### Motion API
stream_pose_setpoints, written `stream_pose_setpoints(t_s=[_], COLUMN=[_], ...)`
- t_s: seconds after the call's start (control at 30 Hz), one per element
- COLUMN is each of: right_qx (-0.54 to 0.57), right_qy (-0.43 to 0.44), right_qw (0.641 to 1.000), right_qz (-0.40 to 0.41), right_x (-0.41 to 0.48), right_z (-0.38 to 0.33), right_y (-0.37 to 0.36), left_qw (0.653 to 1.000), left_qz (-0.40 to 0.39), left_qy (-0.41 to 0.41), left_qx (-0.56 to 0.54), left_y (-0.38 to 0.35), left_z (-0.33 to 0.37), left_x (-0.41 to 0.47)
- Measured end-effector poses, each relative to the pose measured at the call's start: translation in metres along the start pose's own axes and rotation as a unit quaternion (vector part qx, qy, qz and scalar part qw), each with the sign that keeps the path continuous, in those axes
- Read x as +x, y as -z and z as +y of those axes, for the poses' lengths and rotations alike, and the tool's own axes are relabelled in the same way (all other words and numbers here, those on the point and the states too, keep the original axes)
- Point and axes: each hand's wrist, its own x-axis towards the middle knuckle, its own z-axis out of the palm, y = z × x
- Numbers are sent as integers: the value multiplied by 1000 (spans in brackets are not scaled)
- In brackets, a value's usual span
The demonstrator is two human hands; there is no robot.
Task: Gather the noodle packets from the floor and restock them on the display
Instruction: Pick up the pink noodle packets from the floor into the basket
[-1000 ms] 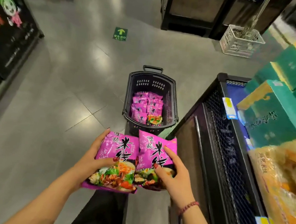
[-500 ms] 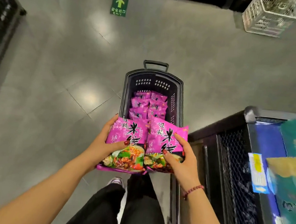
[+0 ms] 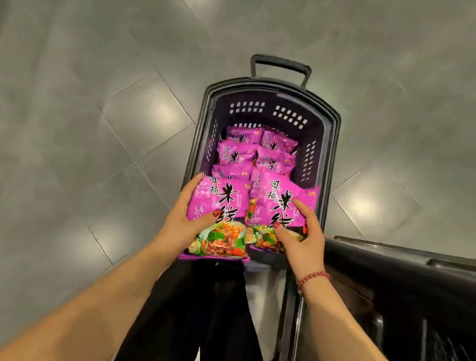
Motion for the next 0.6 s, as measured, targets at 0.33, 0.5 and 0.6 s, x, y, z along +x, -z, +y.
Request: stream_pose_setpoints(t_s=[0.33, 0.5, 0.6], right_qx=[-126, -165, -244], right_qy=[-14, -40, -61], right_qw=[991, 983, 963], right_qz=[-30, -69, -97], right_x=[112, 140, 156], right_z=[127, 178, 186], right_y=[-28, -39, -43], left_qw=[997, 984, 966], left_qz=[25, -7, -20], left_qy=[61, 64, 49], left_qx=[49, 168, 253], left_y=[-25, -35, -36], left_z=[-114, -153, -161], left_x=[123, 152, 162])
